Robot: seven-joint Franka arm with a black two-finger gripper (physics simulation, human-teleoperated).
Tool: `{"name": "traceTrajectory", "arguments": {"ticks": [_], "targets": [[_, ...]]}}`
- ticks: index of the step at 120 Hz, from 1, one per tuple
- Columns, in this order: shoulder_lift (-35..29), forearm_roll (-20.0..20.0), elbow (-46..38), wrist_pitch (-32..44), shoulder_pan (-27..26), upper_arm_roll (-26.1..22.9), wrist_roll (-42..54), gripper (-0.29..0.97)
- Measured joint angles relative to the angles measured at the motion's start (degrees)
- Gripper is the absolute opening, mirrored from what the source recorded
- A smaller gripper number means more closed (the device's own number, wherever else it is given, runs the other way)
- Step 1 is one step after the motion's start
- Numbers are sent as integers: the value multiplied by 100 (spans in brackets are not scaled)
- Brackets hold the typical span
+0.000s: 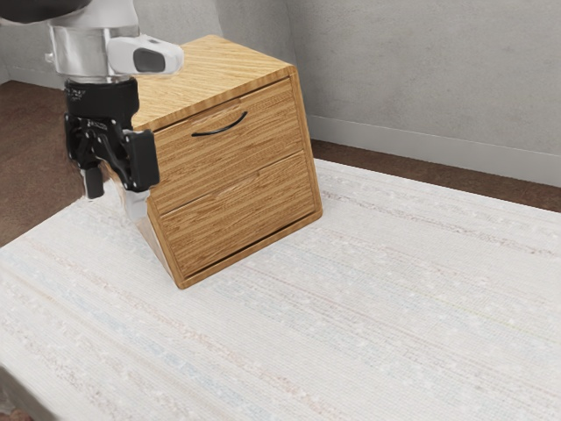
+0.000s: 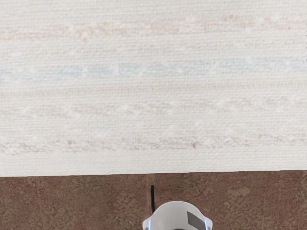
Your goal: Pull the drawer handle with one arm to open the drawer
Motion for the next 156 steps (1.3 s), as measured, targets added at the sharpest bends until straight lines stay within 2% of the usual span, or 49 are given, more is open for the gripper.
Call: {"name": "traceTrajectory", "arguments": {"ticks": [10, 18, 24, 29, 39, 60, 70, 79, 90, 119, 136, 156], "targets": [[14, -66, -7, 679, 485, -144, 58, 68], [58, 76, -41, 1116, 1912, -1358, 91, 68], [198, 382, -20, 1364, 2316, -1793, 119, 68], [240, 548, -16, 1514, 2237, -1948, 143, 68], [266, 880, -30, 1685, 1757, -2124, 178, 68], [378, 2605, -76, 1884, 666, -2346, 242, 68], [663, 3117, -48, 2001, 688, -2356, 317, 67], [926, 3393, 51, 2171, 820, -2321, 385, 61], [1398, 3556, 528, 2370, 930, -2311, 485, 55], [1766, 3313, 762, 3157, 1263, -2277, 714, 40], [1935, 3366, 863, 3490, 1284, -2066, 859, 37], [2363, 3377, 1278, 3683, 1316, -2037, 991, 34]]}}
